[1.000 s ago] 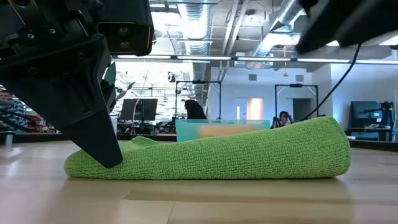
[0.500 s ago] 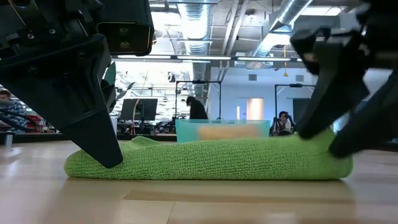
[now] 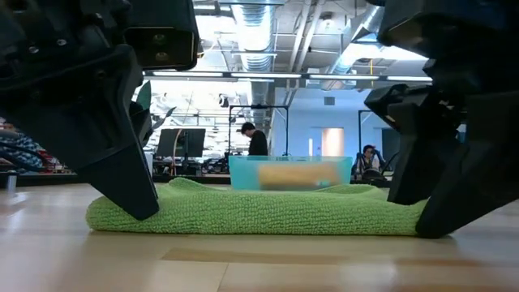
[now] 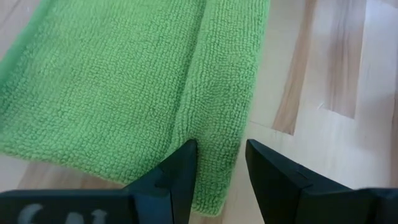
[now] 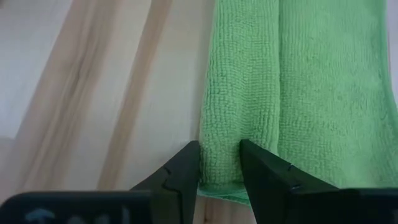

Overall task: Roll microfiber towels into tight, uniform cylinder then place into a basket
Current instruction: Roll the green towel

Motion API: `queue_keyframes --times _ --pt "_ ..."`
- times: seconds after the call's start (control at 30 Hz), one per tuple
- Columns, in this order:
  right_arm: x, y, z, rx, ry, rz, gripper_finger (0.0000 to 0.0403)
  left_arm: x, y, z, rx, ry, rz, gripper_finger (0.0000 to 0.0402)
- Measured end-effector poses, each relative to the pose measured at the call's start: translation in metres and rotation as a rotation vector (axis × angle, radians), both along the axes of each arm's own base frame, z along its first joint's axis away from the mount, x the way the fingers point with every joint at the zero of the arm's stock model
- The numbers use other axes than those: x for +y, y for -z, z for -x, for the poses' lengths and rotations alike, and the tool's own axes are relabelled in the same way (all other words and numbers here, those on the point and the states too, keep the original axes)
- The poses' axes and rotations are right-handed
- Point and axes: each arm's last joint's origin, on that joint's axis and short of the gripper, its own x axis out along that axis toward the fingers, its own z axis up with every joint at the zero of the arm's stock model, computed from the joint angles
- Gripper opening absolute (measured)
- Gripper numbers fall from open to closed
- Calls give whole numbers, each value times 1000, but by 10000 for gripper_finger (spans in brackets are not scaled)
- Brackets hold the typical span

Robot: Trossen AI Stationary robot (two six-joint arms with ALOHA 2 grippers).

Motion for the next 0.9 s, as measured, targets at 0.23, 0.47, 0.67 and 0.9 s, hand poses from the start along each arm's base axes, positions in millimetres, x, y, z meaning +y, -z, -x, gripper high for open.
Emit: queue_keyframes --times 0.23,0.47,0.67,0.9 --pt "-10 2 -4 53 93 -65 132 -3 1 3 -28 62 -105 137" --pt "-16 2 -8 75 187 -122 70 -6 1 7 -68 155 -288 137" --pt "-16 2 -7 82 180 -126 13 -10 -1 9 -79 263 -405 137" --pt "-16 2 -7 84 177 -131 36 -20 -24 4 -114 327 -672 137"
